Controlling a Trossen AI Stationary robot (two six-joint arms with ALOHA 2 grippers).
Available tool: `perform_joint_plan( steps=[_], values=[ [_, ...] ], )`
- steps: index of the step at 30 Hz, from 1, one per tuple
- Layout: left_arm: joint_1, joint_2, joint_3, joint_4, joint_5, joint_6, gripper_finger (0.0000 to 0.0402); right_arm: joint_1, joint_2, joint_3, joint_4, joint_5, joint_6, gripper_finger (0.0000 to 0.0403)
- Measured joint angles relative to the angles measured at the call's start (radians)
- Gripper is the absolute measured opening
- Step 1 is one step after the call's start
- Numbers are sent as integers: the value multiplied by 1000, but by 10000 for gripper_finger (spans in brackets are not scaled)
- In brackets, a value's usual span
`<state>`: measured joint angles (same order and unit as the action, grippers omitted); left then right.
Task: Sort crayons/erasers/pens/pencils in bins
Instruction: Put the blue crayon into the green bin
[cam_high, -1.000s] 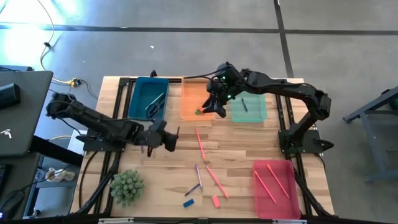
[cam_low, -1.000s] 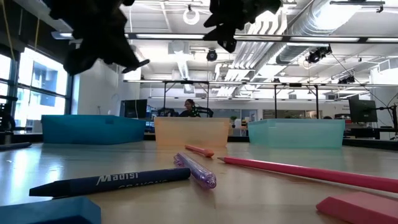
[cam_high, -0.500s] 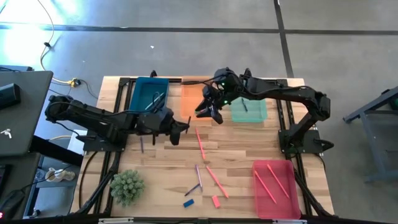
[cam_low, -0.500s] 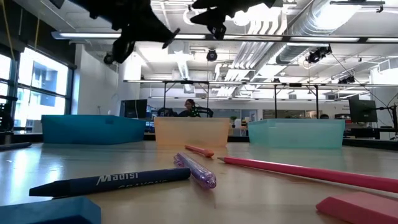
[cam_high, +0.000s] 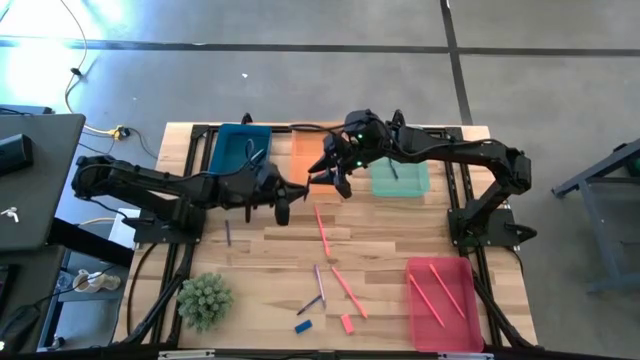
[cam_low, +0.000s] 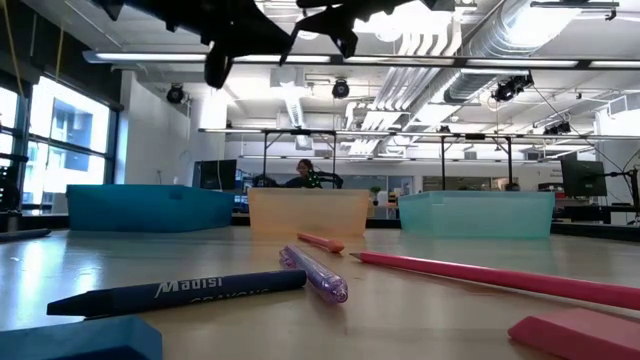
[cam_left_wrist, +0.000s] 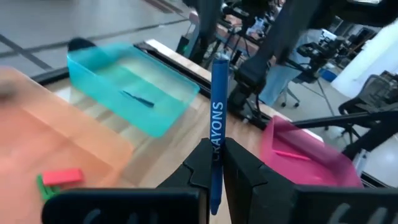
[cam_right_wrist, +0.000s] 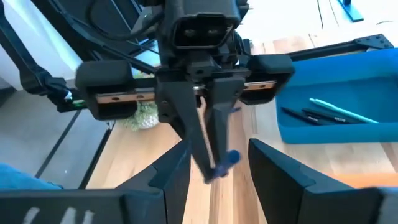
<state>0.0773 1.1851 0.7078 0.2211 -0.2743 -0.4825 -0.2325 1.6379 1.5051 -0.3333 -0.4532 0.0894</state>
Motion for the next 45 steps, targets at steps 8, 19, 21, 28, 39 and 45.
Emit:
perform_joint_plan(
  steps=[8, 19, 21, 28, 39, 45],
  values=[
    [49, 0, 1, 79, 64, 86, 9, -2, 0, 0, 12, 61, 16, 154],
    [103, 0, 1, 95, 95, 120, 9, -3, 0, 0, 39, 95, 94, 77],
    [109, 0, 1, 97, 100, 121, 9, -5, 0, 0, 39, 105, 97, 43],
    [120, 0, 1, 98, 115, 163, 13, -5, 0, 0, 34, 107, 134, 22],
    [120, 0, 1, 88, 139, 312, 86, -5, 2, 0, 8, 137, 148, 10],
    [120, 0, 1, 28, 94, 303, 142, -5, 2, 0, -106, 224, 127, 5]
  ],
)
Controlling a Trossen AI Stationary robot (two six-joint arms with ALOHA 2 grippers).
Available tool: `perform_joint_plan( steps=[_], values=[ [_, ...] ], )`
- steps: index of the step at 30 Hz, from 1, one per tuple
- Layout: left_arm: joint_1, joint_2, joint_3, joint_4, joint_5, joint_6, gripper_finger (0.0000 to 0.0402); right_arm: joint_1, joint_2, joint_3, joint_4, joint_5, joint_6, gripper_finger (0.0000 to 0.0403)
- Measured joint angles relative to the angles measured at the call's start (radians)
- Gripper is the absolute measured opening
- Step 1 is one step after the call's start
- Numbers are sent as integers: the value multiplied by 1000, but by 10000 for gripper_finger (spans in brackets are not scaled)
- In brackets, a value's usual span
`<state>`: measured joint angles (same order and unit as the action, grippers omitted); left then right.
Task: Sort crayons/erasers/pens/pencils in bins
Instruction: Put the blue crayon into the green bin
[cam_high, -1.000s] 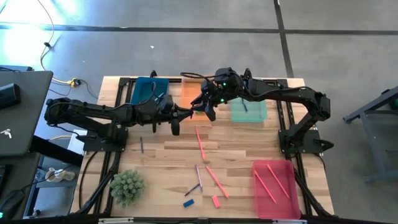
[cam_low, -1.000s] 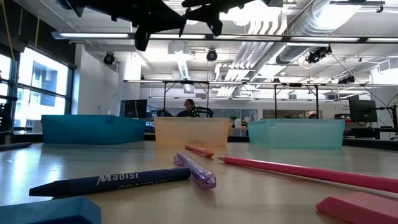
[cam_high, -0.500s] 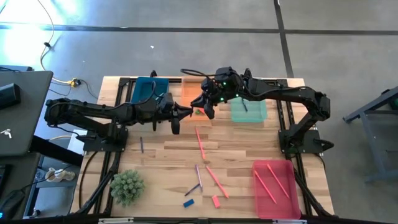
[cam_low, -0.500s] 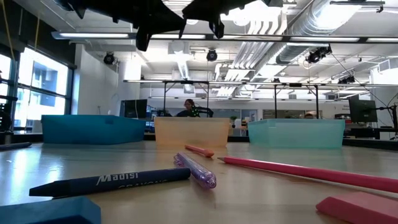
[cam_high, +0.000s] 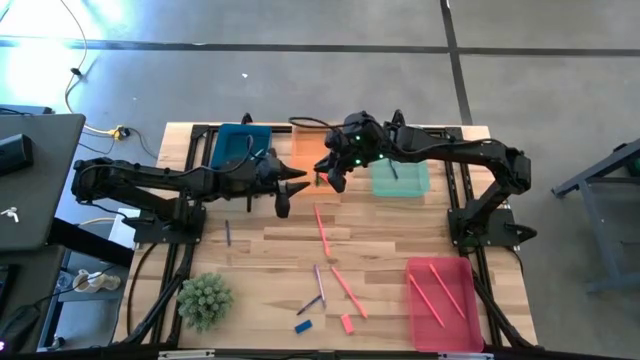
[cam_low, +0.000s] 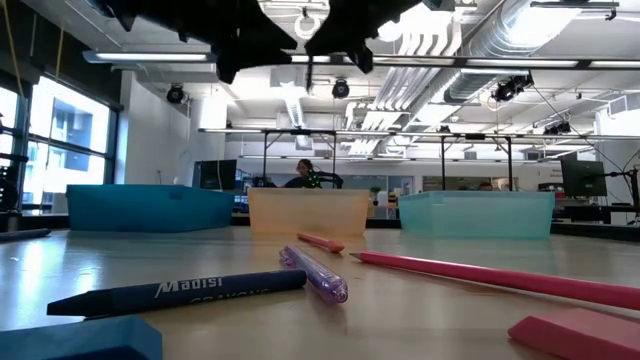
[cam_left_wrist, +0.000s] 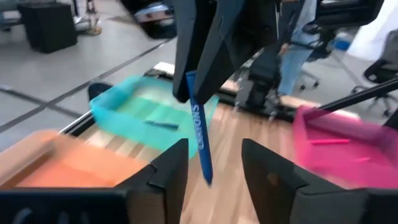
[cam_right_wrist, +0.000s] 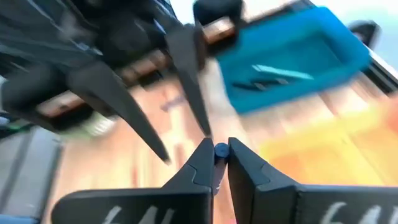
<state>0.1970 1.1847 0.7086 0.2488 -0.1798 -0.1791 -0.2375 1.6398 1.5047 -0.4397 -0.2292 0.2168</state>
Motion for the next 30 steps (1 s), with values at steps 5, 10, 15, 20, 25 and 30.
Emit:
perform_joint_plan(
  steps=[5, 10, 15, 20, 25, 30],
  values=[
    [0, 0, 0, -67, -18, 0, 158, -13, 0, 0, -158, 106, -41, 7],
    [0, 0, 0, -118, 4, 26, 155, -46, -5, 0, -296, 224, -66, 8],
    [0, 0, 0, -133, -11, 26, 155, -84, -14, 0, -390, 258, -97, 8],
    [0, 0, 0, -133, -12, 26, 155, -115, -22, -1, -521, 331, -106, 9],
    [4, 0, 0, -133, -12, 26, 155, -154, -76, -77, -563, 361, -105, 9],
    [19, 0, 0, -132, -13, 24, 155, -213, -177, -248, -488, 361, -52, 9]
  ],
)
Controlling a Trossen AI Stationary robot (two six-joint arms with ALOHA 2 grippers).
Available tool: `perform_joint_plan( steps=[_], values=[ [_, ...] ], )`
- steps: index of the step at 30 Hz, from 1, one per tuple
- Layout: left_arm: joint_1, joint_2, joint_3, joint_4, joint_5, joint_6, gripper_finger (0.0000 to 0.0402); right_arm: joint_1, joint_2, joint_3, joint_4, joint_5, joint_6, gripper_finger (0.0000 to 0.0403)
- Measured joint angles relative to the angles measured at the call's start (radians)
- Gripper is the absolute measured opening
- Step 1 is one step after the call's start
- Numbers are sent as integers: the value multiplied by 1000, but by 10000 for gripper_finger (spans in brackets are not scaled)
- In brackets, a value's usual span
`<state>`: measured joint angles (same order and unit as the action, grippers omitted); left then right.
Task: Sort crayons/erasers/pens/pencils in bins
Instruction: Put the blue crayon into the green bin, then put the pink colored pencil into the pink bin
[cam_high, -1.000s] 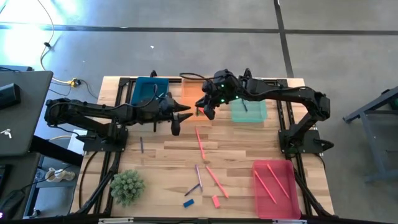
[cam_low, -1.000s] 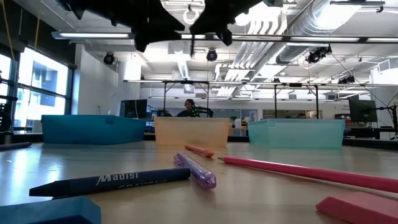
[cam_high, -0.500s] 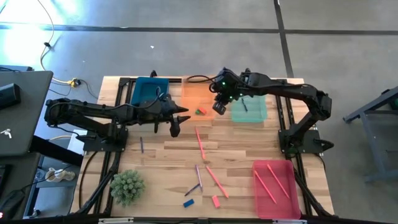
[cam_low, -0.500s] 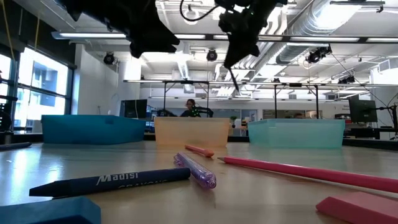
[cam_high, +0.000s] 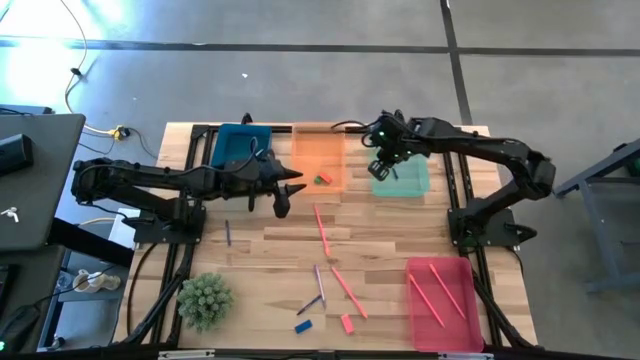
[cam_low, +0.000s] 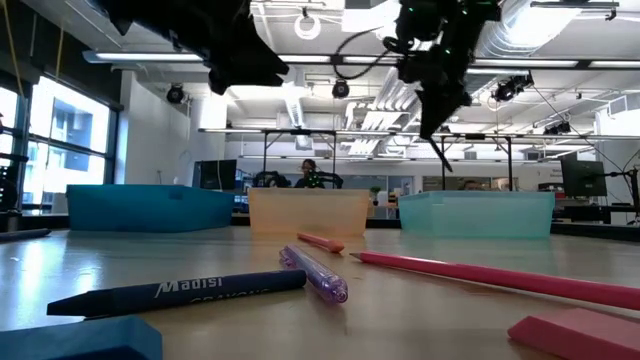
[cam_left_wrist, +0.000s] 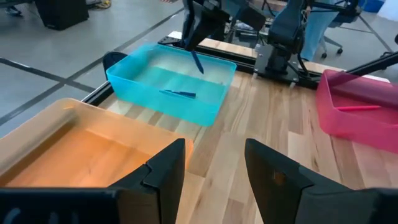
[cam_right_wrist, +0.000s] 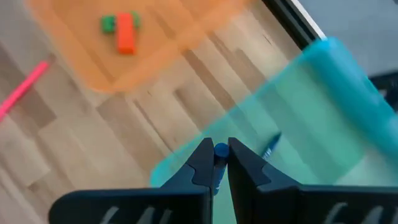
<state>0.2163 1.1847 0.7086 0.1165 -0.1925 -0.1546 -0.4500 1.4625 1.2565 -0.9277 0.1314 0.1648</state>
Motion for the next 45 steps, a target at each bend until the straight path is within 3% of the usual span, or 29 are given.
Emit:
perform_joint_plan(
  steps=[5, 14, 23, 28, 38, 45],
  values=[
    [12, 0, 0, 0, 0, -9, 154, -65, -53, -104, 46, -5, 20, 9],
    [19, 0, 0, -1, -1, -25, 154, -185, -36, -256, 145, -13, 109, 9],
    [19, 0, 0, -40, 5, -25, 154, -212, -35, -371, 201, -67, 226, 9],
    [19, 0, 0, -76, 6, -25, 154, -212, -35, -374, 209, -78, 296, 29],
    [19, -1, 0, -202, 10, -32, 154, -212, -35, -341, 184, -128, 341, 140],
    [19, -11, 0, -290, 60, -52, 155, -168, -35, -200, 105, -85, 395, 150]
  ],
)
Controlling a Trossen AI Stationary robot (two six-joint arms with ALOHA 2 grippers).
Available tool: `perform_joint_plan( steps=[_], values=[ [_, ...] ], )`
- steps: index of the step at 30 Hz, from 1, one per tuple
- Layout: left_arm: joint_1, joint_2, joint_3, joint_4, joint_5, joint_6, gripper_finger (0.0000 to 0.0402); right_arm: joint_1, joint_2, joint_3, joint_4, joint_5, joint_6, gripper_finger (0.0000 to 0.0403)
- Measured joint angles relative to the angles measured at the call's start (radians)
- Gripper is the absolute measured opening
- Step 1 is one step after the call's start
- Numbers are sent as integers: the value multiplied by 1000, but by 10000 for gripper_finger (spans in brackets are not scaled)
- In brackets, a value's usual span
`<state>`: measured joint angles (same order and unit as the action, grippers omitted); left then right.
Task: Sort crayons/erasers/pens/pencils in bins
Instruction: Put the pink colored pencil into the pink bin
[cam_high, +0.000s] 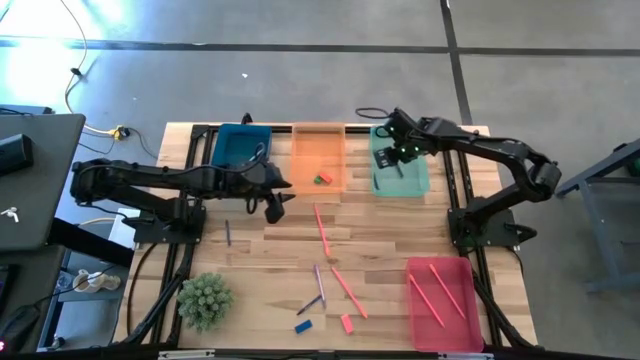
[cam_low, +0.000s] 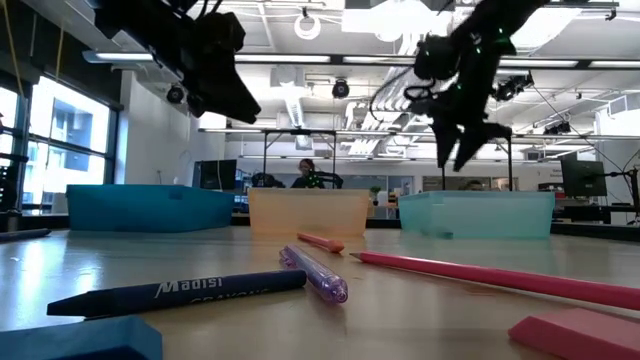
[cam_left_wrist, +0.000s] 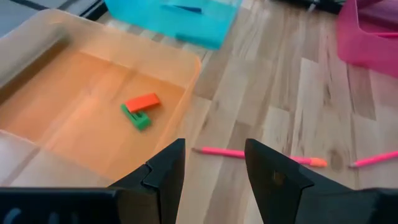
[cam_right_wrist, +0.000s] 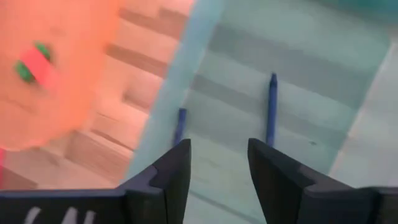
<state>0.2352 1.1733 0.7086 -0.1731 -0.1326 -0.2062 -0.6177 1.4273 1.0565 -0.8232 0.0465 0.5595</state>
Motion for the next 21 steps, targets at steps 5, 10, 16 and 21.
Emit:
perform_joint_plan(
  steps=[5, 10, 16, 21],
  values=[
    [0, -42, 0, -67, -7, 0, 154, 96, 0, 102, -38, 6, 100, 138],
    [15, -96, 0, -133, -10, 27, 154, 245, 0, 140, -57, 6, 227, 129],
    [62, -127, 0, -152, -13, 63, 154, 451, 0, 140, -64, 6, 453, 119],
    [98, -131, 0, -152, -10, 79, 155, 611, 0, 140, -63, 6, 624, 117]
  ],
)
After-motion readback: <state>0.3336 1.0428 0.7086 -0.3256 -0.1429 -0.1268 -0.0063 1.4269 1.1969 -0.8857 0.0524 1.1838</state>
